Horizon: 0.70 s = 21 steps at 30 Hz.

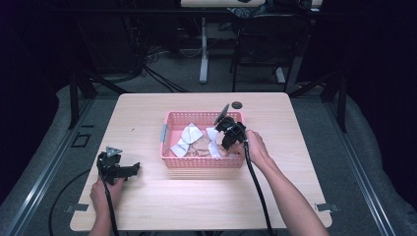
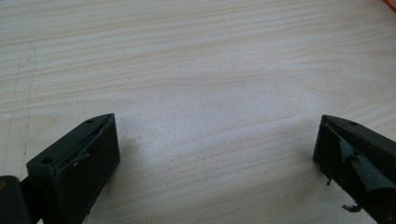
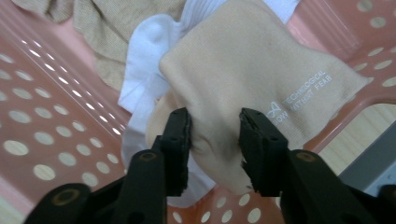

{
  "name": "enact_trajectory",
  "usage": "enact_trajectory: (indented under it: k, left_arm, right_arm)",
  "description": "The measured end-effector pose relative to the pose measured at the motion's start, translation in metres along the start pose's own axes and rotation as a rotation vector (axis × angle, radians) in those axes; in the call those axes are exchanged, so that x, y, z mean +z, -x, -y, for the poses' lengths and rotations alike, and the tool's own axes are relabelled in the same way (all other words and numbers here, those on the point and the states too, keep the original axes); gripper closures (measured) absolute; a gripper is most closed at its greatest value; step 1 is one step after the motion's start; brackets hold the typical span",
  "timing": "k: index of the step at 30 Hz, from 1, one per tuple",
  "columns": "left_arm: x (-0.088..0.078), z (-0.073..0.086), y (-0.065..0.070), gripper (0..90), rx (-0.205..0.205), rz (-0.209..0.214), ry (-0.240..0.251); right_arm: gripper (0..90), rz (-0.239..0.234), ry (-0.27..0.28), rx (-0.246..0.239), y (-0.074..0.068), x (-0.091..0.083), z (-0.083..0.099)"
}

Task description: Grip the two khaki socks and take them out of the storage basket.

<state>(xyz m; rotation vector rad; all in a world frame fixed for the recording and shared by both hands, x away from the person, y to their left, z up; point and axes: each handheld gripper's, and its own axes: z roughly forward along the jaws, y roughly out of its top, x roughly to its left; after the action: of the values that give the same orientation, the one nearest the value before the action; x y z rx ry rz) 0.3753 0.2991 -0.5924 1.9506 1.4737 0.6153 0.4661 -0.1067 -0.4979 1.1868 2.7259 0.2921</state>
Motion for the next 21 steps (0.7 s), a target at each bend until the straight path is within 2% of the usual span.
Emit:
enact_trajectory:
  k: [3, 4, 6, 8, 9, 12, 14, 15, 17, 18, 21]
  left_arm:
    - [0.000, 0.000, 0.000, 0.2, 0.000, 0.000, 0.000]
    - [0.000, 0.000, 0.000, 0.2, 0.000, 0.000, 0.000]
    - [0.000, 0.000, 0.000, 0.3, 0.000, 0.000, 0.000]
    - [0.000, 0.000, 0.000, 0.3, 0.000, 0.000, 0.000]
    - [0.000, 0.000, 0.000, 0.3, 0.000, 0.000, 0.000]
    - [0.000, 0.000, 0.000, 0.2, 0.000, 0.000, -0.001]
    - [0.000, 0.000, 0.000, 0.3, 0.000, 0.000, -0.001]
    - [0.000, 0.000, 0.000, 0.3, 0.000, 0.000, 0.000]
    - [0.000, 0.000, 0.000, 0.3, 0.000, 0.000, 0.000]
    - [0.000, 0.000, 0.000, 0.3, 0.000, 0.000, 0.000]
    - [0.000, 0.000, 0.000, 0.2, 0.000, 0.000, 0.000]
  right_arm:
    - [76.0, -0.029, 0.003, 0.025, 0.004, -0.002, 0.001]
    - [76.0, -0.029, 0.003, 0.025, 0.004, -0.002, 0.001]
    - [82.9, -0.050, 0.014, 0.039, 0.008, -0.005, 0.003]
    - [83.5, -0.058, 0.006, 0.039, 0.010, -0.007, 0.003]
    - [84.2, -0.072, 0.025, 0.054, 0.012, -0.010, 0.004]
    - [84.5, -0.077, 0.034, 0.056, 0.014, -0.015, 0.004]
    - [84.6, -0.082, 0.051, 0.063, 0.016, -0.021, 0.005]
    - [84.7, -0.090, 0.079, 0.077, 0.017, -0.026, 0.006]
    - [84.8, -0.088, 0.073, 0.063, 0.020, -0.032, 0.006]
    - [84.8, -0.102, 0.090, 0.076, 0.020, -0.035, 0.006]
    - [85.0, -0.106, 0.093, 0.080, 0.023, -0.041, 0.006]
